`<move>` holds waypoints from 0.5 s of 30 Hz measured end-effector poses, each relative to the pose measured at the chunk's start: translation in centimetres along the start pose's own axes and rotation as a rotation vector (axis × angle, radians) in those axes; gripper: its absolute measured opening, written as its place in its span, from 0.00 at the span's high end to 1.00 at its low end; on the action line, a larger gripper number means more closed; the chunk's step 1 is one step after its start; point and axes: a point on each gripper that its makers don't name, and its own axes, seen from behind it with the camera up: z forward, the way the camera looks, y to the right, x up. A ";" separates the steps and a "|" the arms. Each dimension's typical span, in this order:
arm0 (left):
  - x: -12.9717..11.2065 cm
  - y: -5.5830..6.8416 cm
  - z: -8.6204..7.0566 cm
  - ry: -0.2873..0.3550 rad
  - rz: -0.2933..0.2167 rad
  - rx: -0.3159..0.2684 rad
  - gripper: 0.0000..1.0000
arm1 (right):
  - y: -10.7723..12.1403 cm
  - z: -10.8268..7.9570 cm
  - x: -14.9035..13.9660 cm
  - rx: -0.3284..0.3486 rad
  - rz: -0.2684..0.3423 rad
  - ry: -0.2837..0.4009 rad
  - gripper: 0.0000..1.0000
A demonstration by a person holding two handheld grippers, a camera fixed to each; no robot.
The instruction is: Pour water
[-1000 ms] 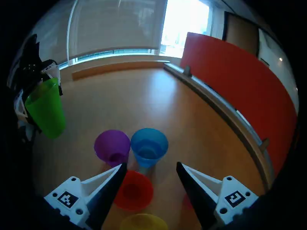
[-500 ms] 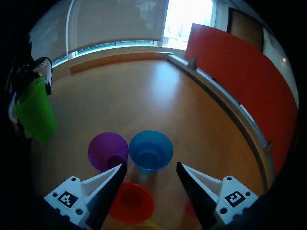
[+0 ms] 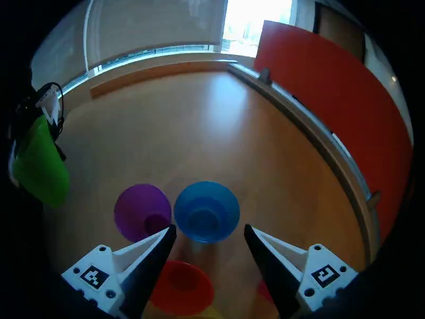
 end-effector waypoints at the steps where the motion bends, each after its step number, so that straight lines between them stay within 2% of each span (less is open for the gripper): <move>1: 0.0 0.0 0.0 0.001 -0.002 0.000 0.15 | 0.0 0.1 0.0 -0.001 0.001 -0.008 0.01; 11: -0.3 -0.7 -0.3 0.009 -0.014 0.006 0.15 | 0.0 1.5 -0.5 -0.011 0.006 -0.091 0.00; 15: -0.4 -0.9 -0.4 0.012 -0.017 0.007 0.15 | -0.2 1.8 -0.1 -0.010 0.010 -0.099 0.00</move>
